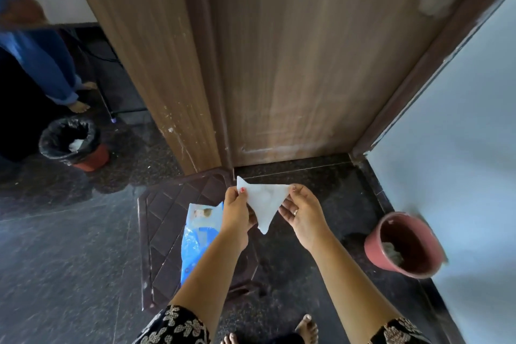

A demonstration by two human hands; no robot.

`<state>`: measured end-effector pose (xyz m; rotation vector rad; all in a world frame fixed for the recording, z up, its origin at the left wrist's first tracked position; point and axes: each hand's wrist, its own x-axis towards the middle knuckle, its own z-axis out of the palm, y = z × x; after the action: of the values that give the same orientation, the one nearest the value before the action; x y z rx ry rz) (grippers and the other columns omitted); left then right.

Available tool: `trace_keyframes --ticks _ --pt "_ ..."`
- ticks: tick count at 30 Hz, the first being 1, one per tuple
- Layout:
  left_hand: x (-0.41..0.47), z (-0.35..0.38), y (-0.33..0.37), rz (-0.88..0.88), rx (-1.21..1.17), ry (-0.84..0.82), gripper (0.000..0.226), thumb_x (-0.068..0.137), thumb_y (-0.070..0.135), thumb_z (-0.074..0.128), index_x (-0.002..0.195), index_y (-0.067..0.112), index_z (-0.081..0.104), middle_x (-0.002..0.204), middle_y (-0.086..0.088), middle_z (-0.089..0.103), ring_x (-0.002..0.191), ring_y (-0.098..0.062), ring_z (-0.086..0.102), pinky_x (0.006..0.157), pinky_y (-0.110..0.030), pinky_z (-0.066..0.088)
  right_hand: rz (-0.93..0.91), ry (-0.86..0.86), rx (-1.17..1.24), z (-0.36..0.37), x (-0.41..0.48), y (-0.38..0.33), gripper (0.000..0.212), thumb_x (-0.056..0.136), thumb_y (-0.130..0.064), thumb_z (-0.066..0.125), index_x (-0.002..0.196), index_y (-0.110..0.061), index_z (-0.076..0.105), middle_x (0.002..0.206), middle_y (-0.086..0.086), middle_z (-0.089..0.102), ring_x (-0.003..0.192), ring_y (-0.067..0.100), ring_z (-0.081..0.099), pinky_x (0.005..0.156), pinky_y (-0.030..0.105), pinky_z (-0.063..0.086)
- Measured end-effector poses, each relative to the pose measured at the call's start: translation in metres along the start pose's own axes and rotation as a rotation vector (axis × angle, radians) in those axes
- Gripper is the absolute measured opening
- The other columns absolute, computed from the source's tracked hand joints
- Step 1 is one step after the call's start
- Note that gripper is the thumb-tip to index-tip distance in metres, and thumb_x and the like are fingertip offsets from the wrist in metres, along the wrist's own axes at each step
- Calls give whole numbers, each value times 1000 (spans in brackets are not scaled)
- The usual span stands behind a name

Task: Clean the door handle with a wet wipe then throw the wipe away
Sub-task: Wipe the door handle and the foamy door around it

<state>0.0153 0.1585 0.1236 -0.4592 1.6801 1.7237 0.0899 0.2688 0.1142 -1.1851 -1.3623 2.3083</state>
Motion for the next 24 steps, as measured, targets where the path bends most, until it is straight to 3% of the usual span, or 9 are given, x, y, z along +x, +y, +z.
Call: trace_keyframes --ticks 2,6,10,13,17,20,22,24 --pt "-7 24 7 0 -26 -66 20 107 28 35 98 27 53 106 -8 60 96 -26 61 82 -45 55 3 -10 94 -15 3 -17 15 98 -20 44 94 -14 57 101 10 65 96 23 63 82 35 52" --pt "-19 77 18 28 -23 -166 26 107 32 33 121 20 51 115 -12 63 104 -33 64 61 -37 57 -18 -18 238 -45 5 -57 19 97 -20 43 89 -11 57 85 9 64 79 22 63 69 34 54" --pt "-28 134 30 152 155 -232 24 107 35 33 108 23 53 106 -4 65 94 -23 65 73 -34 57 -93 -11 258 -80 7 -108 25 98 -20 37 81 -12 54 77 6 62 72 19 63 63 32 54" --pt "-33 179 42 271 299 -218 23 106 33 37 96 15 48 91 -2 51 82 -16 51 72 -29 43 -148 41 287 -107 9 -146 24 100 -22 36 84 -14 51 80 5 60 75 20 62 69 35 54" --pt "-40 226 59 398 292 -243 26 104 29 43 80 19 42 76 1 38 69 -10 36 62 -25 31 -181 63 316 -133 16 -185 19 100 -27 38 96 -13 49 96 12 59 90 29 59 88 48 49" --pt "-41 254 74 411 245 -303 13 104 28 43 96 20 49 90 -5 53 81 -17 50 69 -31 44 -183 -40 383 -147 25 -209 23 97 -31 45 105 -10 49 107 19 53 107 41 53 102 57 40" --pt "-36 270 84 391 193 -330 7 104 26 45 109 22 49 104 -6 60 92 -22 58 81 -44 53 -230 -125 335 -154 34 -224 23 94 -29 52 103 -9 48 105 20 50 106 41 50 96 55 41" --pt "-27 282 92 380 142 -360 7 103 22 48 105 29 49 105 1 61 96 -20 60 89 -51 53 -302 -136 240 -160 44 -236 18 89 -19 60 96 -8 47 100 19 50 101 37 50 84 47 46"
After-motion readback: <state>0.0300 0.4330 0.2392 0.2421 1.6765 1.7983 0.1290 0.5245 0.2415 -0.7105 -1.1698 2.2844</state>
